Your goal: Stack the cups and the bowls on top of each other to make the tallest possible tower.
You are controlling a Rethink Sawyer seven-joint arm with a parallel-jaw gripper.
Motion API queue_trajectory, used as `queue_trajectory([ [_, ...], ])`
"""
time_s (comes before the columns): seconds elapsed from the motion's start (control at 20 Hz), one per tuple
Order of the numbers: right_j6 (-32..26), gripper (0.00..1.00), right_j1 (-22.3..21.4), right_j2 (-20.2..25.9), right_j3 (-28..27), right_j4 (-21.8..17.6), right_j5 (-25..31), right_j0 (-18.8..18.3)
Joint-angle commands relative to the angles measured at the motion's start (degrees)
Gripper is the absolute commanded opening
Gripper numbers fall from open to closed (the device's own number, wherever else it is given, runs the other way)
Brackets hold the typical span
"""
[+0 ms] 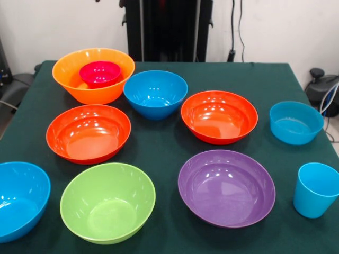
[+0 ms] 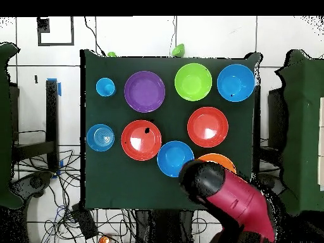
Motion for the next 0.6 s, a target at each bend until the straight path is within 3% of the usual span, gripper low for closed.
queue_trajectory([
  [0.05,-3.66,1.00,-5.11,22.93,10.07,13.72,-9.91,-10.06],
  [0.1,-5.19,1.00,-5.91,26.60,12.67,16.04,-14.88,-12.59],
  [0.15,-4.89,1.00,-5.99,27.75,13.15,16.34,-16.00,-13.40],
  [0.35,-2.38,1.00,-6.12,31.15,13.60,16.13,-16.59,-15.10],
  [0.45,1.15,1.00,-5.36,31.76,13.13,15.18,-17.96,-14.37],
  [0.6,8.22,1.00,-1.71,29.04,8.14,12.28,-18.93,-10.01],
])
